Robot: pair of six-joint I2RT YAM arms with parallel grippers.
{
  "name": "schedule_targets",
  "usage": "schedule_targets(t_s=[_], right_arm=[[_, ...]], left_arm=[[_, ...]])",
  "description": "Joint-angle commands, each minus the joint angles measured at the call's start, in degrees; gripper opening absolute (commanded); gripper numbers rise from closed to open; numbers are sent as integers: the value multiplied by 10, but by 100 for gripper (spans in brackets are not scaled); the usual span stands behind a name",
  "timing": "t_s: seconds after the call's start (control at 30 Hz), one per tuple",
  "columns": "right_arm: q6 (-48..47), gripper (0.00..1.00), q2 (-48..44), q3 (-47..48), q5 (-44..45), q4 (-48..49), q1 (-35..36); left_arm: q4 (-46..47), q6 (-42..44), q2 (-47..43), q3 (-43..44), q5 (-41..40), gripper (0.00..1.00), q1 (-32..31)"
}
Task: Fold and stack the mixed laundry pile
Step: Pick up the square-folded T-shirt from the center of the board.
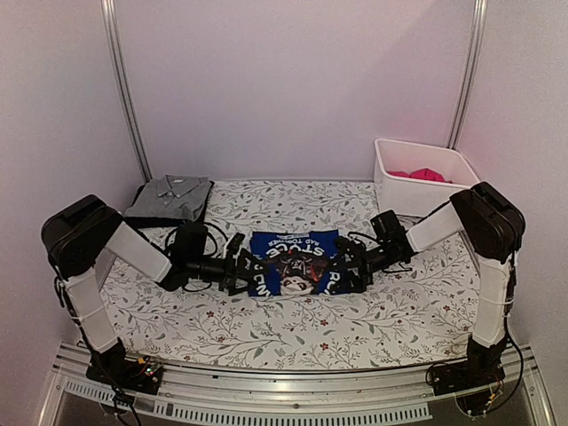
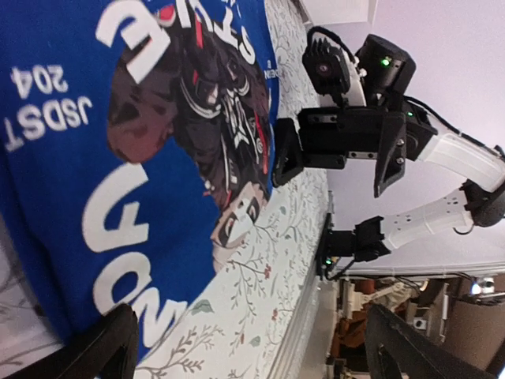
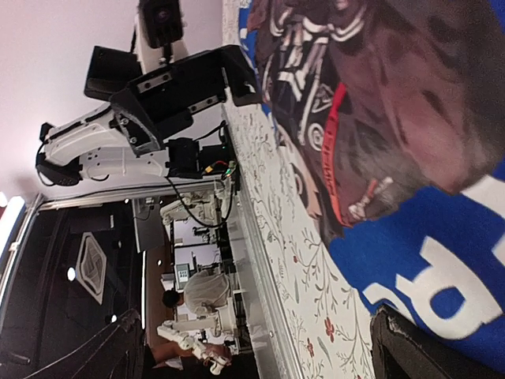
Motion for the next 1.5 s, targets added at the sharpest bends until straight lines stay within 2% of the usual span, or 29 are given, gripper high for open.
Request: schedule_targets(t_s=[0.0, 0.07, 0.13, 0.3, 0.43, 0.6, 0.7, 0.87, 1.1, 1.13, 1.23, 1.27, 1.47], right_arm=[[-27, 99, -89, -23, 94, -95, -26], [-20, 99, -135, -24, 108, -100, -48], [-20, 99, -164, -26, 128, -109, -69], [-26, 97, -189, -23, 164, -137, -105], [-23, 96, -185, -21, 176, -143, -120], [-19, 96, -183, -22, 177, -146, -130], [-15, 96, -180, -22, 178, -147, -130], [-12, 96, -176, -26, 178, -151, -131], [-20, 96, -169, -32, 183, -164, -130], [-20, 96, -166, -32, 185, -166, -131], [-16, 96, -158, -35, 197, -173, -130], [-14, 96, -156, -37, 202, -173, -130], [40, 96, -150, -71, 187, -101, -120]], left_arm=[[-296, 201, -125, 97, -137, 100, -7], [-404, 316, -158, 166, -227, 100, -45], [-471, 411, -154, 224, -292, 100, -86], [-521, 586, -73, 340, -405, 100, -165], [-525, 684, 16, 428, -416, 91, -210], [-537, 759, 118, 529, -395, 70, -256], [-550, 771, 180, 574, -404, 59, -275], [-546, 777, 228, 598, -392, 53, -293], [-531, 776, 265, 598, -426, 42, -292], [-530, 774, 267, 597, -425, 39, -292], [-529, 765, 262, 587, -421, 18, -292], [-528, 760, 256, 583, -418, 13, -291], [-484, 708, 191, 548, -362, 0, -276]])
